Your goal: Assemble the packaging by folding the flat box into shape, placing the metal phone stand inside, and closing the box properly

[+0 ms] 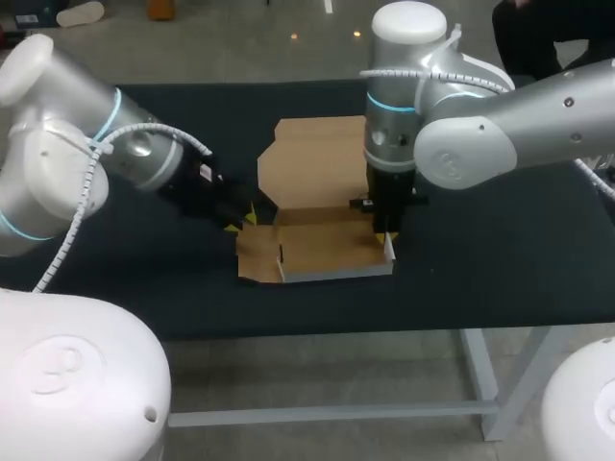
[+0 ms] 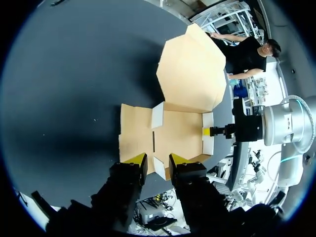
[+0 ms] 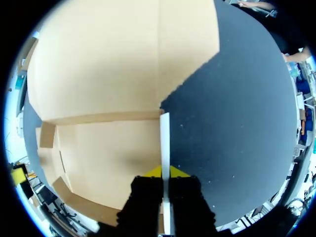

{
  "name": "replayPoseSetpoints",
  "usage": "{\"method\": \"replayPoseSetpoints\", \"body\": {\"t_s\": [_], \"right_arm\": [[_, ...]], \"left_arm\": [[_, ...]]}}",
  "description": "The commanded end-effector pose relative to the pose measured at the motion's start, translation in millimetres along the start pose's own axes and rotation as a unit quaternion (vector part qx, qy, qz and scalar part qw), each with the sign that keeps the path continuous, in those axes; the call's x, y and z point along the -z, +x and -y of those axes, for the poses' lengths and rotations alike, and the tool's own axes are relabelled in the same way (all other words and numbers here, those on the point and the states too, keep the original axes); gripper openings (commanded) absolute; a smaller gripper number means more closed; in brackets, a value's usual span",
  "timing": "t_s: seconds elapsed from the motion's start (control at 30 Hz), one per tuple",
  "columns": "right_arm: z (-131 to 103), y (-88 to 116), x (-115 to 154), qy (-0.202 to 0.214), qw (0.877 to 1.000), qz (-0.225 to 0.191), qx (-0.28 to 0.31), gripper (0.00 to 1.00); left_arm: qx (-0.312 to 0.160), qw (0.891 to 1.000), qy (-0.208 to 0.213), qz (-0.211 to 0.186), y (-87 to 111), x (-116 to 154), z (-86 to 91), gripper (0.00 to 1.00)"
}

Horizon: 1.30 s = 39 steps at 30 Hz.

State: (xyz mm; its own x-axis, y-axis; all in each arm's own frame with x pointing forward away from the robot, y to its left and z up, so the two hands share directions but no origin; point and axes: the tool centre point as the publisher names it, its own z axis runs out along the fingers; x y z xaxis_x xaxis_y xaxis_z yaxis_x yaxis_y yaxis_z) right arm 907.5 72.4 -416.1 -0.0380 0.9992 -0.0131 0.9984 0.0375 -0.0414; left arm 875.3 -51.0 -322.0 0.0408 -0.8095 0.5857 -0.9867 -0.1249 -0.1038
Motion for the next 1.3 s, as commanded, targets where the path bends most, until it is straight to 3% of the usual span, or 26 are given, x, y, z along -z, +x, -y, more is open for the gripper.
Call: {"method": "replayPoseSetpoints", "body": {"t_s": [0.03,0.13,0.2,0.23,0.47,0.53,1.07,1.3], "right_arm": [[-1,1,1,0.002,1.0,0.001,0.0,0.0],[-1,1,1,0.002,1.0,0.001,0.0,0.0],[-1,1,1,0.002,1.0,0.001,0.0,0.0],[-1,1,1,0.002,1.0,0.001,0.0,0.0],[-1,1,1,0.002,1.0,0.001,0.0,0.0],[-1,1,1,0.002,1.0,0.001,0.0,0.0],[-1,1,1,0.002,1.0,0.001,0.0,0.0],[-1,1,1,0.002,1.0,0.001,0.0,0.0]], "left_arm": [[-0.001,1.0,0.003,-0.023,-15.1,8,-5.3,0.22],[0.0,1.0,0.003,-0.028,-23.0,8,-5.8,0.16],[0.0,1.0,0.002,-0.031,-28.0,8,-6.0,0.02],[0.0,0.999,0.002,-0.034,-30.2,8,-6.0,0.0],[-0.017,0.999,0.002,-0.051,-44.2,5,-8.3,0.0],[0.005,0.999,0.003,-0.052,-48.3,4,-6.0,0.0],[0.005,0.999,0.003,-0.052,-48.3,4,-6.0,0.0],[-0.015,0.997,0.01,-0.081,-60.2,-12,-1.6,0.0]]}}
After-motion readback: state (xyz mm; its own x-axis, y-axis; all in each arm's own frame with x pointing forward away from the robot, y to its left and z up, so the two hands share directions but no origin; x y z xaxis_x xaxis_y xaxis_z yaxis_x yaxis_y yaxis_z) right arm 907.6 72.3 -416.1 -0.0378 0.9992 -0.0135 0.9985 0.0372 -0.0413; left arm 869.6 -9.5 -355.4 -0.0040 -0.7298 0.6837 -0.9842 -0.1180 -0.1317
